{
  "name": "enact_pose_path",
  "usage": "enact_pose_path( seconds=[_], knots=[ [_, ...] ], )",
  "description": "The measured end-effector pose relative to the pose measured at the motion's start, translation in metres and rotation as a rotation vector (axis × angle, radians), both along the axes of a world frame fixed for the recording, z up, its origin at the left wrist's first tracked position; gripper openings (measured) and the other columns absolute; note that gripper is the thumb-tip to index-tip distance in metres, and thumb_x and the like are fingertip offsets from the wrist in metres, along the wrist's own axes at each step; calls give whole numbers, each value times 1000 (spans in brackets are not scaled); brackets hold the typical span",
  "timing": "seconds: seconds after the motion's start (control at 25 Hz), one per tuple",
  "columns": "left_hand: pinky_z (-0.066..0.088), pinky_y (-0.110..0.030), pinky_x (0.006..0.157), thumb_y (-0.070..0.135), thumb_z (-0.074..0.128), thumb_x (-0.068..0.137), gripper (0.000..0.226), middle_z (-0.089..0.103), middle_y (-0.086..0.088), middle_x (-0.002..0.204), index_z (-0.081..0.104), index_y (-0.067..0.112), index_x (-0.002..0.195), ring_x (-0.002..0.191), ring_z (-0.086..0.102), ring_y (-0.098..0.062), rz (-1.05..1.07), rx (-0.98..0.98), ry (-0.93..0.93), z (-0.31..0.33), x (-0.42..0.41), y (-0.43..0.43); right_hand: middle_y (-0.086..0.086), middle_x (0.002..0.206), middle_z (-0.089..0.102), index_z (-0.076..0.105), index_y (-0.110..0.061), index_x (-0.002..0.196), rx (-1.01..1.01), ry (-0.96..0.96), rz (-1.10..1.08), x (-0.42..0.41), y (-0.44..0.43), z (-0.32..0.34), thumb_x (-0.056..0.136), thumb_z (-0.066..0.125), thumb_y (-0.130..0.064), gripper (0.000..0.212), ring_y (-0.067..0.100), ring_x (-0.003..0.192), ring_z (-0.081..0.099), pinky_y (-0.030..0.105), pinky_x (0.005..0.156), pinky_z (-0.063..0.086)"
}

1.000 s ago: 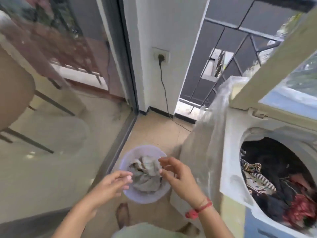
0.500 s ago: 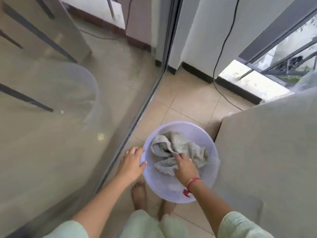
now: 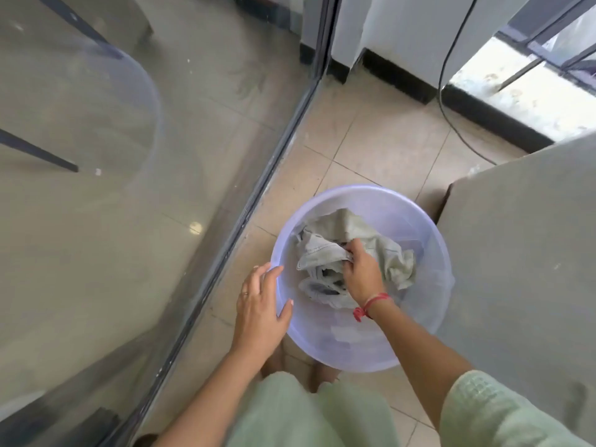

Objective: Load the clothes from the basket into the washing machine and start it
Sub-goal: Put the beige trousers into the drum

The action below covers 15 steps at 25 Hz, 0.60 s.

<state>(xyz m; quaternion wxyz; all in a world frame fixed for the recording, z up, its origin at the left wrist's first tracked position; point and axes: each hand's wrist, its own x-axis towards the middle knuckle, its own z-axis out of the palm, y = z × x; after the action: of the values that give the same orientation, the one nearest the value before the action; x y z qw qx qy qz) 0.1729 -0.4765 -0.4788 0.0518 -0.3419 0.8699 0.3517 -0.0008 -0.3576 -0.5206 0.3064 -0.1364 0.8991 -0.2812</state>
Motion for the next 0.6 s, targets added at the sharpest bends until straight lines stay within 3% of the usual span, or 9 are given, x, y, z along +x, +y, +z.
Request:
enact_pose_path(
  seconds=[0.08,0.16,0.24,0.36,0.48,0.52,0.6],
  knots=[
    [38,-42,103,28,75,72,77,36,-8,138,37,17,138,129,39,-28,0,48,-80,32,-11,2,-4,78,60,50,-13,100,-120,-1,-188,13,23,62,88,43,-1,19,20,76,59,31,66,42],
    [30,-42,110,42,81,63,105,25,-9,147,22,17,146,137,28,-28,-45,141,-174,67,-25,1,-14,85,61,56,-13,103,-267,19,-296,23,37,129,88,42,-3,22,3,82,59,27,73,44],
    [21,-45,115,53,82,55,129,9,-9,155,1,22,150,144,12,-25,-146,200,-234,111,-36,3,-11,88,66,62,-11,97,-444,52,-350,24,38,213,87,42,-8,22,4,85,60,25,77,48],
    [8,-50,116,58,81,53,137,-9,-2,158,-16,28,147,146,-4,-21,-267,220,-278,177,-49,14,-13,69,64,65,-23,73,-688,120,-440,12,35,347,83,43,-4,31,2,67,56,16,63,45],
    [16,-53,114,68,65,57,113,8,-6,158,11,28,149,145,7,-24,-293,245,-98,238,-65,26,-12,53,58,66,-25,56,-958,176,-464,-3,44,471,73,38,-1,40,4,52,50,16,50,39],
    [25,-52,110,62,59,65,94,25,-9,153,26,25,145,142,20,-28,-312,255,11,255,-73,29,-12,50,57,65,-24,54,-1021,185,-446,-6,48,503,70,37,-1,40,5,49,49,16,48,38],
    [43,-43,93,31,57,82,58,57,-10,125,43,15,136,118,51,-32,-272,298,201,299,-89,35,-10,47,55,64,-23,52,-1091,237,-444,-8,63,561,66,35,-2,39,7,47,47,16,47,36]
  ],
)
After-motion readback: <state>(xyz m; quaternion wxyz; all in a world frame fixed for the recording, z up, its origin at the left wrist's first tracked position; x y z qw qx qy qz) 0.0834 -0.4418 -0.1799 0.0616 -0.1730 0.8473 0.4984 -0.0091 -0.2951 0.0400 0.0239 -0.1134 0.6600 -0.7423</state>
